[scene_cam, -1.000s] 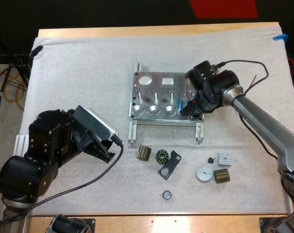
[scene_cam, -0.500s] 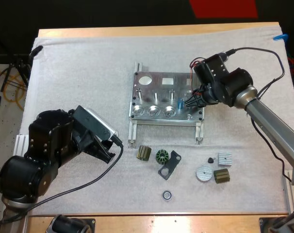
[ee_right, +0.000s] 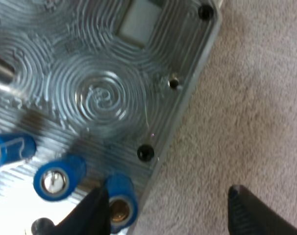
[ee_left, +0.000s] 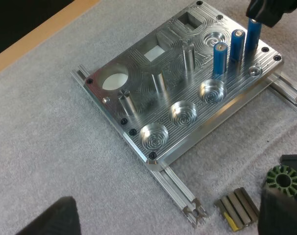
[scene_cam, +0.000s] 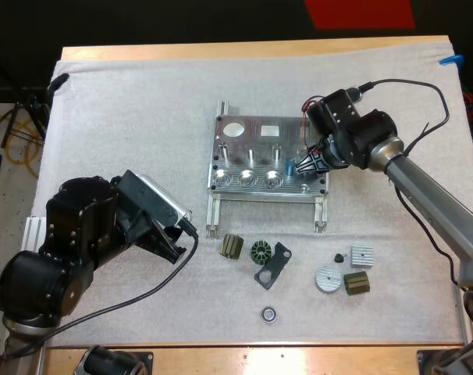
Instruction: Load cells from left to right
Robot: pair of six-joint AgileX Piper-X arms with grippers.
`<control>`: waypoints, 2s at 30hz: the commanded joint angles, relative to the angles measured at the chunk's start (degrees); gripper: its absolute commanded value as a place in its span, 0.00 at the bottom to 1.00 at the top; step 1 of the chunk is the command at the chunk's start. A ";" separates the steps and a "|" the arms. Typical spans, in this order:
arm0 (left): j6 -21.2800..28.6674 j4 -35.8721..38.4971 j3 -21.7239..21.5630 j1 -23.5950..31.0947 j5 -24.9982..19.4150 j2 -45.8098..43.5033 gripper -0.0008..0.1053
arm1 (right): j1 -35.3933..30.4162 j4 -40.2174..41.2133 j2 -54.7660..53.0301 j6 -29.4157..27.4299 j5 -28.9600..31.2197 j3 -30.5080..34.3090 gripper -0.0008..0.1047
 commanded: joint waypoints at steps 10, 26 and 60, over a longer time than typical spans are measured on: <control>-0.74 -1.01 -0.03 -0.04 0.12 -0.27 0.69 | -0.29 -1.20 -1.00 -0.51 -0.31 -0.33 0.50; -2.09 -9.39 -0.03 0.07 0.12 1.39 0.69 | -1.49 -2.57 -14.36 0.13 -5.45 -0.33 0.50; -2.09 -12.76 3.30 18.72 -0.11 -16.40 0.69 | -28.73 0.59 -57.30 -5.37 -10.05 13.34 0.50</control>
